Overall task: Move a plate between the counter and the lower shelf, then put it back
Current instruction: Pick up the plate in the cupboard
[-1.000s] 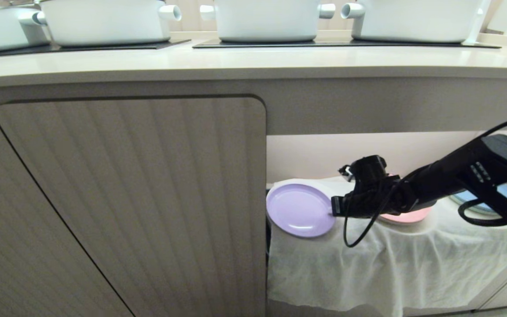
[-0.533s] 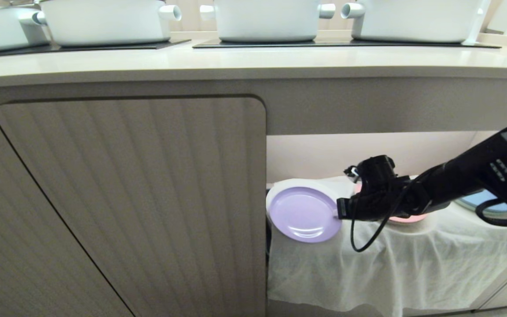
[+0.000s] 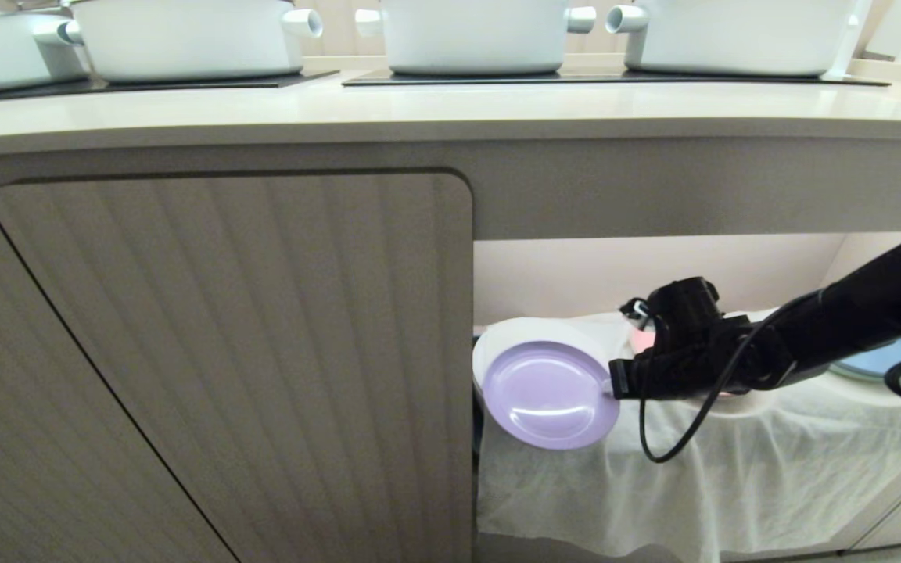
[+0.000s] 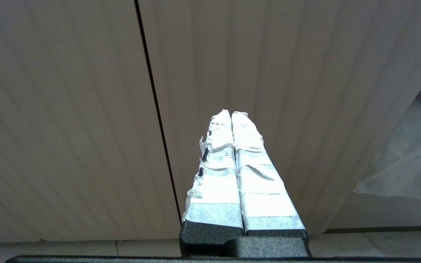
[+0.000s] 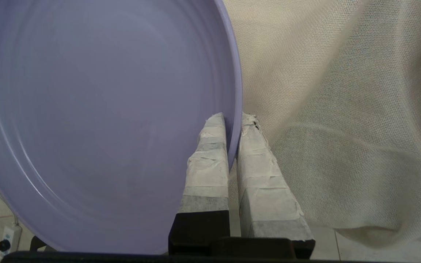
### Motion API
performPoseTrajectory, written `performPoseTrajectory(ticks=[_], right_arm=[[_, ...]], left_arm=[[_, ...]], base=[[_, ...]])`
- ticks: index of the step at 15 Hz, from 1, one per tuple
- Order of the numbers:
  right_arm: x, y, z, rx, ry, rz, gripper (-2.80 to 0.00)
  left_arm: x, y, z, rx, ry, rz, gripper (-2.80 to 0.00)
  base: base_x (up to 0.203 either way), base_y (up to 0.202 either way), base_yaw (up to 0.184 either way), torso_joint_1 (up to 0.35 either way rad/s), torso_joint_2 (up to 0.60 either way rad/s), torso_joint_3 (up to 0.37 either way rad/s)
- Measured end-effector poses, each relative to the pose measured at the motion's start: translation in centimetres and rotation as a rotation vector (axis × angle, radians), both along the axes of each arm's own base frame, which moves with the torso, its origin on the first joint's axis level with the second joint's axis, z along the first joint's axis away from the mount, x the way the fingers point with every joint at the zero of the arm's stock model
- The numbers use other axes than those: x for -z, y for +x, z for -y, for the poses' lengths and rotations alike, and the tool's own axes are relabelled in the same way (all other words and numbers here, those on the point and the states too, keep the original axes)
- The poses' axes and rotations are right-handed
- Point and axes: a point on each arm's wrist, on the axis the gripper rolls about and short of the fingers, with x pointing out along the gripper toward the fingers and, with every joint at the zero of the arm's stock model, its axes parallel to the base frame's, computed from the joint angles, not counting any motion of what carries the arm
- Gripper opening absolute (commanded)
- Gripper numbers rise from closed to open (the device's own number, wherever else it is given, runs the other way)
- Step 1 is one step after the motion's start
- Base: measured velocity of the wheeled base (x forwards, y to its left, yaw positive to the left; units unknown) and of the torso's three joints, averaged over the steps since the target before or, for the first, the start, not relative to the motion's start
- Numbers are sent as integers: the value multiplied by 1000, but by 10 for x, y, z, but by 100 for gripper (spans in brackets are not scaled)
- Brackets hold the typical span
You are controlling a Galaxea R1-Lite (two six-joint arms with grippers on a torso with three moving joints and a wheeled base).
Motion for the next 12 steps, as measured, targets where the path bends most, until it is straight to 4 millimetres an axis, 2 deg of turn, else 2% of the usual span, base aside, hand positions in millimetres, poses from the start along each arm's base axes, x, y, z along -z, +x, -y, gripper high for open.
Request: performPoseTrajectory(ticks=[12], right_arm=[[-20,-32,8,-2,-1,-18,-280]], left_arm=[[0,0,0,0,0,0,-280]], base=[[0,0,0,0,0,0]])
